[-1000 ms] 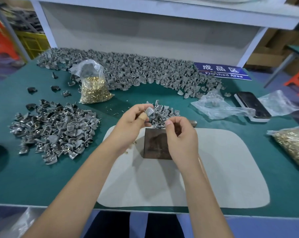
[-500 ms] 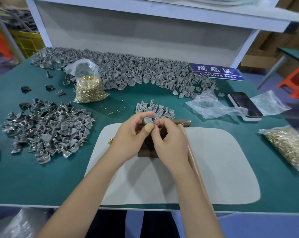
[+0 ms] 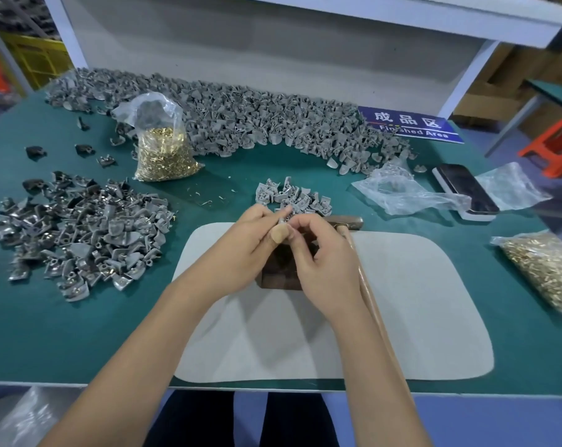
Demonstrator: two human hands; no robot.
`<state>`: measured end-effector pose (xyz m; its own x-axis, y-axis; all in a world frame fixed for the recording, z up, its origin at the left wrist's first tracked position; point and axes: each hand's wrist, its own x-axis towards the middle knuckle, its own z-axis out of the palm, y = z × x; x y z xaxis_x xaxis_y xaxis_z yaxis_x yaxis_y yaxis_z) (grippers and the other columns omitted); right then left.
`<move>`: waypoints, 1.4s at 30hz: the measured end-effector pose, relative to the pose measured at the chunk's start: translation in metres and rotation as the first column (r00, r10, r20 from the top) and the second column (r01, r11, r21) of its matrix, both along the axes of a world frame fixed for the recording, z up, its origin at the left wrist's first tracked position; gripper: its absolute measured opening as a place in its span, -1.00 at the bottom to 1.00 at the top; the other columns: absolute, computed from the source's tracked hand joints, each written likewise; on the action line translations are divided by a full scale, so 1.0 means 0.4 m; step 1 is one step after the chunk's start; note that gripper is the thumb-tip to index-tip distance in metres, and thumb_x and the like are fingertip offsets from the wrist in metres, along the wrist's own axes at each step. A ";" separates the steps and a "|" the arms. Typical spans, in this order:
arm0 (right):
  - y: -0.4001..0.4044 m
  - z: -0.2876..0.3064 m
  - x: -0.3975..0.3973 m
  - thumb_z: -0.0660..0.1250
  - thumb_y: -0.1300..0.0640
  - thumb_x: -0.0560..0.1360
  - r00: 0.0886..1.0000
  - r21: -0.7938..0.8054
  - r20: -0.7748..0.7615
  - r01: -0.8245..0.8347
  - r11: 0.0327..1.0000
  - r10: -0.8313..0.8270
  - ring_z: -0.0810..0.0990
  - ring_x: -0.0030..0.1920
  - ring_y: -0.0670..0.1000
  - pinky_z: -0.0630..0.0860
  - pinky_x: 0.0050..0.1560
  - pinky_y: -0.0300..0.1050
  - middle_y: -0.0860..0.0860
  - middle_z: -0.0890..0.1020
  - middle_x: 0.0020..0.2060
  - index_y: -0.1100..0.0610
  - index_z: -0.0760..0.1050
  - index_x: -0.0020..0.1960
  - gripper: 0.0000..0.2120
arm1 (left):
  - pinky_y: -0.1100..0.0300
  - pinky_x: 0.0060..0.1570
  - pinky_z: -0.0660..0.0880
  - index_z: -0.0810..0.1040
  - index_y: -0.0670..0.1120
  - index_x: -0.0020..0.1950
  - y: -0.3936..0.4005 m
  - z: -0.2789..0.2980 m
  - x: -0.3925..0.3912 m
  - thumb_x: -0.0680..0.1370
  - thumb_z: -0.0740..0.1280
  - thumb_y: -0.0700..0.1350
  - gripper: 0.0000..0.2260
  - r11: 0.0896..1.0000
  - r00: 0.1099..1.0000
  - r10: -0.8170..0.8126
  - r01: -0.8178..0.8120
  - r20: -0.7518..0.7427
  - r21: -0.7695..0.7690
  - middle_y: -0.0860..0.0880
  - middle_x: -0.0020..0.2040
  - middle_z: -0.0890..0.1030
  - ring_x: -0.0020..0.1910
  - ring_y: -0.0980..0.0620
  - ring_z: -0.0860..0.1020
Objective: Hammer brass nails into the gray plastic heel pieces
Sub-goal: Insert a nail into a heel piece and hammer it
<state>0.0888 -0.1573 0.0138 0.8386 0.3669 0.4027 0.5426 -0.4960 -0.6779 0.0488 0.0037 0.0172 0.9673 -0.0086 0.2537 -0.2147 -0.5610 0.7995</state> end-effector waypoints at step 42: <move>-0.010 0.026 0.048 0.31 0.20 0.65 0.914 0.415 -0.388 0.292 0.862 -0.122 0.62 -0.43 -0.05 0.50 -0.31 -0.30 0.00 0.68 -0.15 0.08 0.56 -0.02 -0.90 | 0.41 -0.30 0.17 0.67 0.13 0.12 0.059 0.085 0.241 0.52 0.40 -0.21 -0.72 0.525 0.912 -0.387 0.342 -0.140 0.779 0.20 -0.04 0.51 0.05 0.12 0.53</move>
<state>0.1078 -0.1613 0.0241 0.9872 0.0150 0.1585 0.1588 -0.1597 -0.9743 0.1453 0.0272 0.0511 0.8211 -0.5707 0.0128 -0.5697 -0.8178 0.0815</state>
